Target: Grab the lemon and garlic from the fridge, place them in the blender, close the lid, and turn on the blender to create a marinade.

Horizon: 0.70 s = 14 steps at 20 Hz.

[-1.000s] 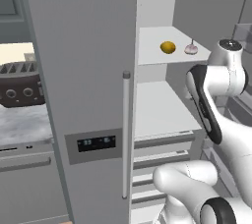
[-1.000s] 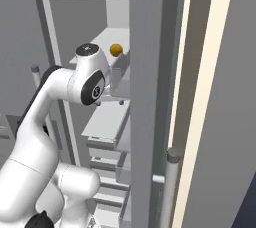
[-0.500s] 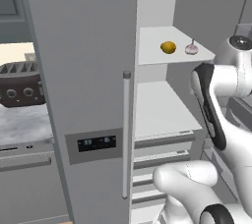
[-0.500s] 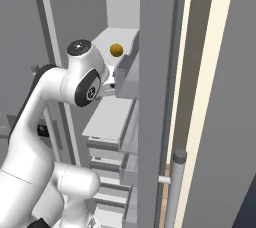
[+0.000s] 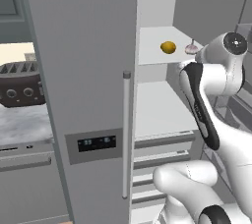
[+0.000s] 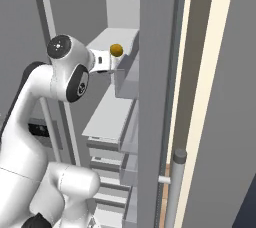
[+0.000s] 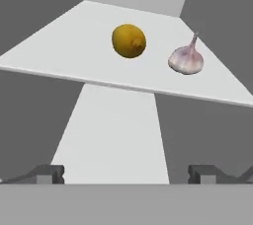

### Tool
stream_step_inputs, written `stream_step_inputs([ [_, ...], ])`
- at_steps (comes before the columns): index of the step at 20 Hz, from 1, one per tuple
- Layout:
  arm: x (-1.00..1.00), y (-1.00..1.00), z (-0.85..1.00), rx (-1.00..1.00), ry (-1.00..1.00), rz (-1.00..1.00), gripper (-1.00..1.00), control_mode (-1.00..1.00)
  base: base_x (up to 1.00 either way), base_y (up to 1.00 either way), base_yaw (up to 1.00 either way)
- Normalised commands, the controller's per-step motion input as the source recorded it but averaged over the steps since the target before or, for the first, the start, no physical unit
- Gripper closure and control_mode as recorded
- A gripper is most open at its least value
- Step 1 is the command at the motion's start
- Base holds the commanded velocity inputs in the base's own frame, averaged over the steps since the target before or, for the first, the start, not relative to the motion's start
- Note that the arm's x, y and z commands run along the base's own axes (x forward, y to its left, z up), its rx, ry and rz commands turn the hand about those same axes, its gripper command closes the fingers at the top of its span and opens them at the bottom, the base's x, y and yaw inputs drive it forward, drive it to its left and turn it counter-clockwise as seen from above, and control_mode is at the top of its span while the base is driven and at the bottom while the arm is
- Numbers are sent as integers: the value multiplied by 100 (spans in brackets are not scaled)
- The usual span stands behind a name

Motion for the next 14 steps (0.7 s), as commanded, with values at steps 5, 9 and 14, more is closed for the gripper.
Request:
stream_step_inputs([
  [5, 58, 9, 16, 2, -9, 0, -100, -100, 0, 0, 0],
  [9, 47, 0, 45, 0, 0, 0, -100, -100, 0, 0, 0],
  [14, 44, 2, 43, 0, 0, 0, -100, -100, 0, 0, 0],
])
